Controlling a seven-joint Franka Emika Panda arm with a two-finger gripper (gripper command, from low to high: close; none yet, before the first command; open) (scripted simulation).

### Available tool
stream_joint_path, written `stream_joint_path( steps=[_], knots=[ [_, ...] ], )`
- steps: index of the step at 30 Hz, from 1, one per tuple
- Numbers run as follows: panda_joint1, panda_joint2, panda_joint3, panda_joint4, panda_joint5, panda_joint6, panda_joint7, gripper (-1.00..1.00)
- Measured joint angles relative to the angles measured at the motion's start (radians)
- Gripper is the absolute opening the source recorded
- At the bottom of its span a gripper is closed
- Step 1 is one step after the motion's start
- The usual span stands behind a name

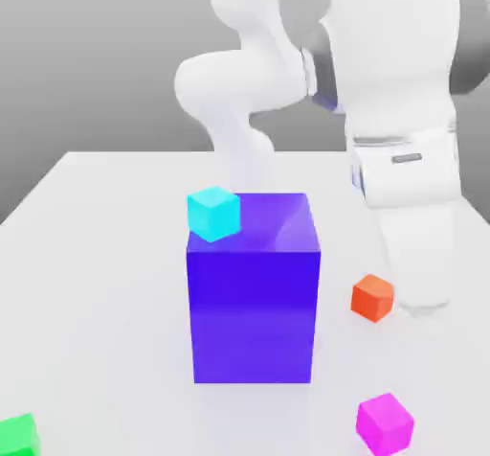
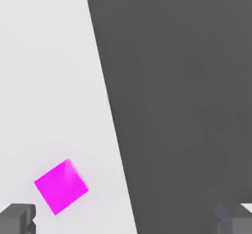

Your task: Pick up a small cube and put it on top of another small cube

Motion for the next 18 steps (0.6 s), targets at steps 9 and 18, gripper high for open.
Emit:
stream_joint_path(
  steps=[9, 18],
  knots=[
    [0.016, 0.207, 0.039, -0.027, -0.099, 0.096, -0.269, 0.0],
    [-0.015, 0.401, 0.088, 0.001, -0.093, 0.237, -0.343, -1.0]
  ],
)
